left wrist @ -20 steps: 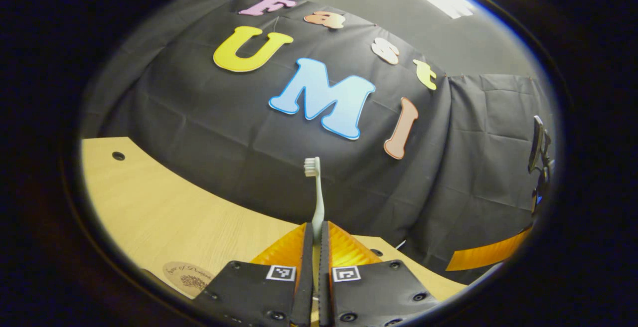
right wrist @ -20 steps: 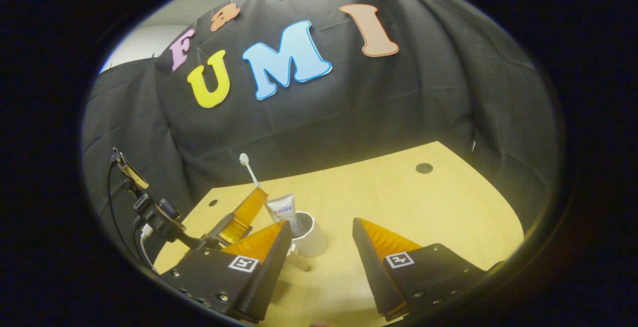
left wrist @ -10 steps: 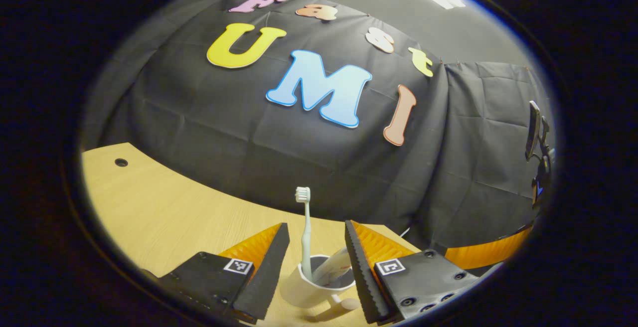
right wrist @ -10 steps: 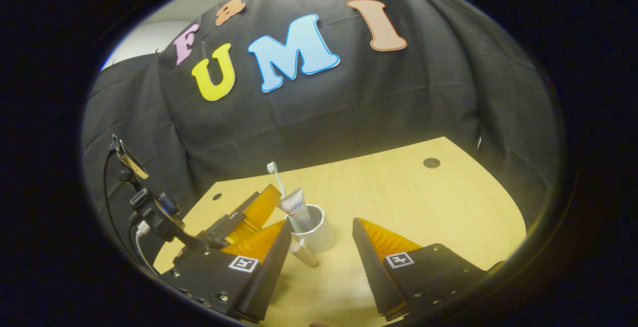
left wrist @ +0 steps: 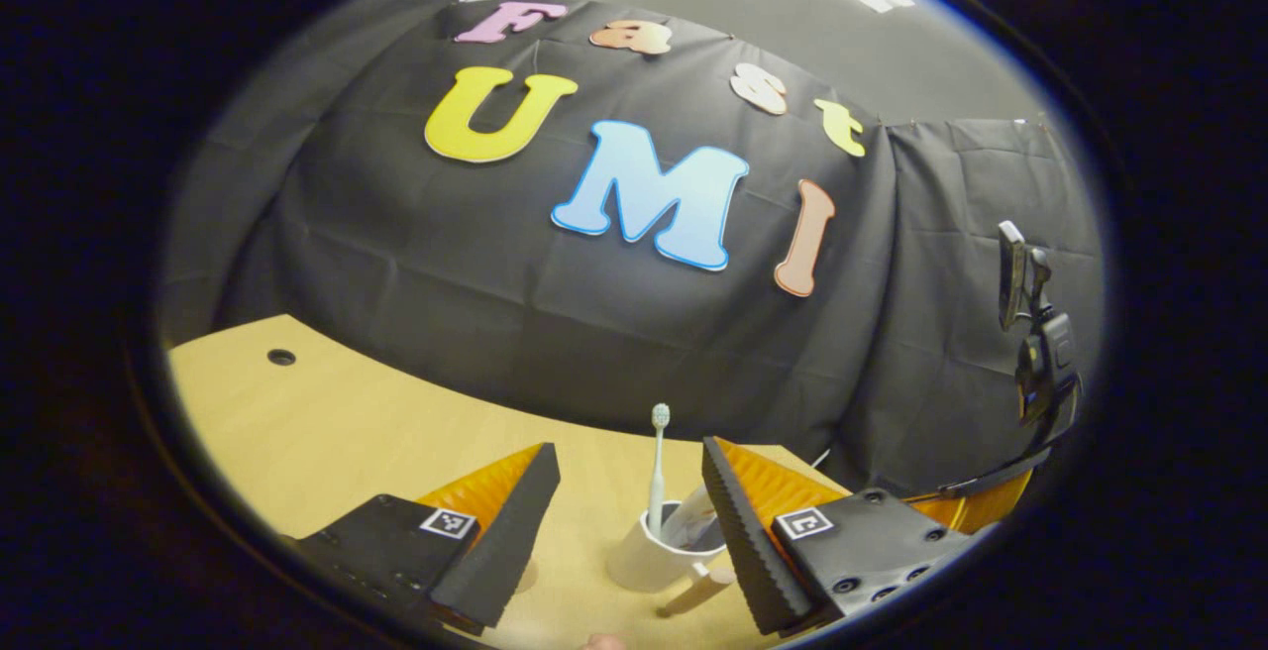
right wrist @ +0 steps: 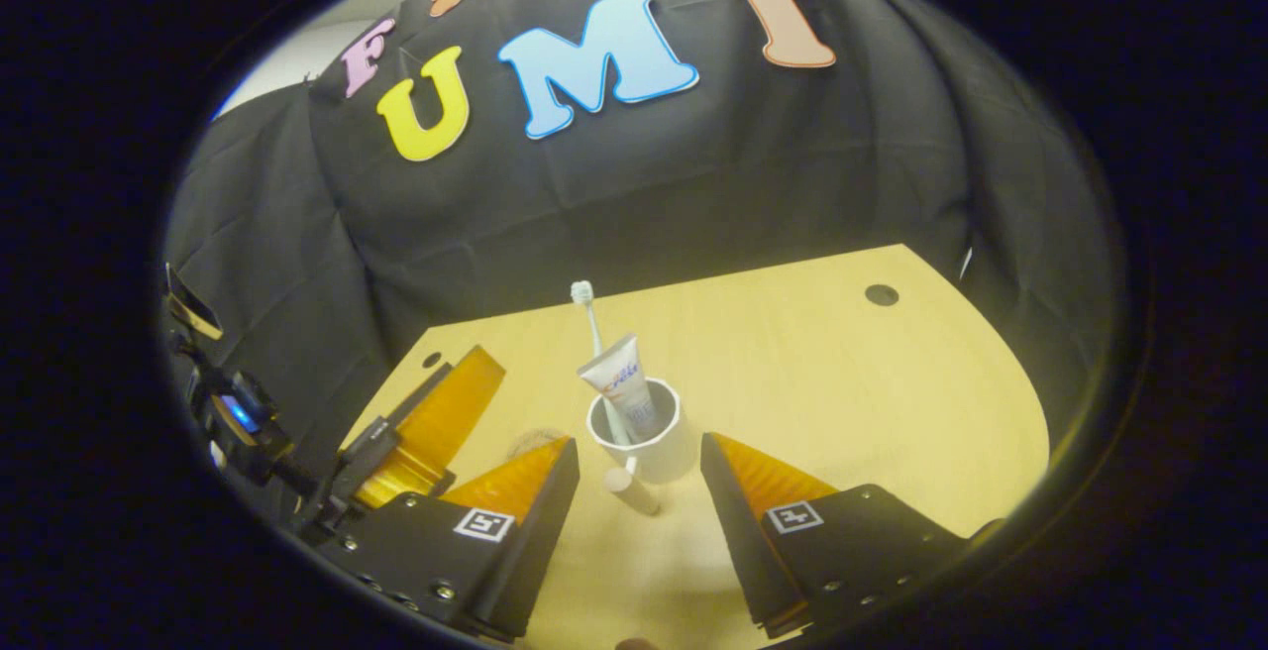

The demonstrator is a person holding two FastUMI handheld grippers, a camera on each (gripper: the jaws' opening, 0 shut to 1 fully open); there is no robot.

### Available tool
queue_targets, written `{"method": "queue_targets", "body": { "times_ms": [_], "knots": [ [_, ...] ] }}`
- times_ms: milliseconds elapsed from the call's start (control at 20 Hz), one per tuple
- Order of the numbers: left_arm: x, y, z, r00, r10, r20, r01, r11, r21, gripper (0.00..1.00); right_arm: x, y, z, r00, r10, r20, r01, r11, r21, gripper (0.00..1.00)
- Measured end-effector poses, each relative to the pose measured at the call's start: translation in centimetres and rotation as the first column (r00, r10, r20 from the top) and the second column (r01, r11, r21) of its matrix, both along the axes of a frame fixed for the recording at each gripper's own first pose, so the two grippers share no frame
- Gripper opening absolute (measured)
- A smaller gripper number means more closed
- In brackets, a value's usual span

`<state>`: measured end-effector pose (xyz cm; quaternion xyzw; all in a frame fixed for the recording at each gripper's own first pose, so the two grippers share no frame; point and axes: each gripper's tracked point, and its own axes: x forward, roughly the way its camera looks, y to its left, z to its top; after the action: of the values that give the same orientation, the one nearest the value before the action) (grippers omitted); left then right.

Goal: Put the toothbrush and toothpaste on the desktop into the cup, then pick up the cup and place it on the coaster on the desktop.

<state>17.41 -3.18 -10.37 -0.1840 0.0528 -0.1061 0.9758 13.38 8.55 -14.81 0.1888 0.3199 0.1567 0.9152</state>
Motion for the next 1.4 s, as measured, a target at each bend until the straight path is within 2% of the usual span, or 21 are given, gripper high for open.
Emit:
{"method": "queue_targets", "body": {
  "times_ms": [50, 100, 150, 200, 250, 500, 850, 900, 950, 1050, 1150, 1200, 1400],
  "knots": [
    [-0.3, 0.7, 0.5, 1.000, 0.012, 0.003, -0.012, 1.000, 0.018, 0.89, 0.1, 0.4, -0.4, 1.000, 0.002, -0.014, -0.002, 1.000, -0.014, 0.77],
    [-0.7, 1.3, 0.9, 1.000, 0.015, 0.006, -0.015, 0.999, 0.033, 0.94, 0.1, 0.6, -0.7, 0.999, 0.001, -0.034, -0.002, 0.999, -0.032, 0.77],
    [-1.1, 1.9, 1.2, 1.000, 0.024, 0.008, -0.024, 0.999, 0.047, 0.89, -0.1, 1.1, -1.1, 0.999, 0.007, -0.049, -0.009, 0.999, -0.042, 0.77],
    [-1.5, 2.6, 1.5, 0.999, 0.031, 0.009, -0.031, 0.998, 0.063, 0.89, -0.1, 1.5, -1.4, 0.998, 0.010, -0.069, -0.014, 0.998, -0.054, 0.77],
    [-1.9, 3.0, 1.7, 0.999, 0.034, 0.011, -0.035, 0.996, 0.077, 0.94, -0.2, 1.9, -1.8, 0.996, 0.015, -0.089, -0.020, 0.998, -0.065, 0.77],
    [-3.3, 5.5, 2.2, 0.998, 0.068, 0.003, -0.067, 0.988, 0.136, 0.93, -0.1, 3.2, -3.9, 0.981, -0.005, -0.194, -0.017, 0.994, -0.112, 0.77],
    [-4.9, 7.3, 2.4, 0.996, 0.086, -0.010, -0.083, 0.985, 0.153, 0.93, 0.6, 3.9, -6.7, 0.945, -0.041, -0.324, -0.018, 0.984, -0.177, 0.78],
    [-5.0, 7.6, 2.4, 0.996, 0.092, -0.010, -0.089, 0.983, 0.161, 0.96, 0.6, 4.1, -7.1, 0.940, -0.042, -0.339, -0.024, 0.981, -0.190, 0.77],
    [-5.1, 7.8, 2.3, 0.996, 0.094, -0.012, -0.091, 0.982, 0.166, 0.93, 0.7, 4.3, -7.6, 0.935, -0.040, -0.351, -0.034, 0.979, -0.201, 0.77],
    [-5.3, 7.8, 2.4, 0.996, 0.089, -0.018, -0.085, 0.983, 0.164, 0.94, 0.8, 4.5, -8.3, 0.926, -0.039, -0.376, -0.050, 0.973, -0.225, 0.78],
    [-5.7, 7.8, 2.5, 0.996, 0.088, -0.024, -0.083, 0.984, 0.158, 0.93, 0.9, 4.8, -9.0, 0.912, -0.035, -0.408, -0.067, 0.970, -0.233, 0.77],
    [-5.9, 7.8, 2.4, 0.996, 0.084, -0.029, -0.079, 0.985, 0.155, 0.96, 1.0, 4.9, -9.3, 0.906, -0.031, -0.423, -0.076, 0.969, -0.234, 0.77],
    [-6.4, 7.7, 2.2, 0.996, 0.078, -0.048, -0.071, 0.987, 0.142, 0.93, 1.2, 5.1, -10.3, 0.879, -0.032, -0.476, -0.094, 0.967, -0.238, 0.77]
  ]
}}
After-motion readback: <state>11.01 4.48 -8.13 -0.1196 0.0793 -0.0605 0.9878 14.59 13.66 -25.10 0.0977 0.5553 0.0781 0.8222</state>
